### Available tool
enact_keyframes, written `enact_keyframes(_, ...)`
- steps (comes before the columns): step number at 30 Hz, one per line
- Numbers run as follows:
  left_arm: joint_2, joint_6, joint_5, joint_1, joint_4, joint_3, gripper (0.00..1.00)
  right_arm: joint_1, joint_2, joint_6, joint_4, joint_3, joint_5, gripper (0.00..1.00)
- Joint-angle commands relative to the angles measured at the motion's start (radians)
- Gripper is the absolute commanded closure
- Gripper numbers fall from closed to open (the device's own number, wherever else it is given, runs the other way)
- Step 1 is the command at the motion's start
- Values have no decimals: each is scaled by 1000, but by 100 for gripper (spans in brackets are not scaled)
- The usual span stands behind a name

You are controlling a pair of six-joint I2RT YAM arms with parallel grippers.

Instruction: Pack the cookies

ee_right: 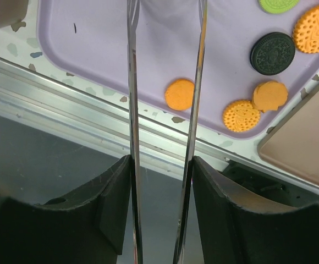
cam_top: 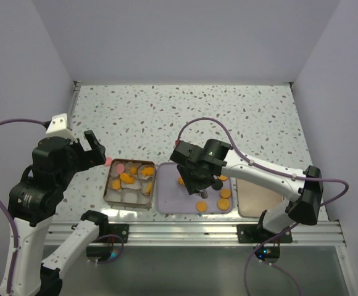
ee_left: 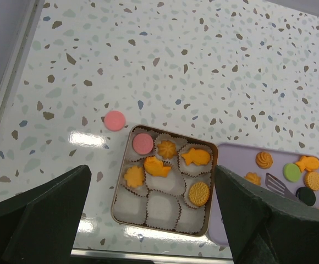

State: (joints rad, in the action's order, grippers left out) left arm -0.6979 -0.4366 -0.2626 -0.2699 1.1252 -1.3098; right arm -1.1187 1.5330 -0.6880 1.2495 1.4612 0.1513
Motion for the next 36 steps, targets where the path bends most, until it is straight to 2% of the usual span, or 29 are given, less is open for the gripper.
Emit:
enact_keyframes(1, 6, -19, -12, -5, -1, 0, 0, 8, 1, 4, -45, -4, -10, 51)
enact_keyframes(12, -3, -24, -10, -5, -5, -11, 0, 14, 10, 15, -58, -12, -18, 56)
enact_keyframes(17, -5, -30, -4, -5, -8, -9, 0, 22, 6, 21, -65, -33, -24, 63)
enact_keyframes(23, -5, -39, -3, -5, -5, -11, 0, 28, -7, 22, -53, -13, -24, 65)
enact_keyframes(36, -26, -51, -4, -5, -15, -34, 0, 28, -4, 51, 79, 303, -15, 66)
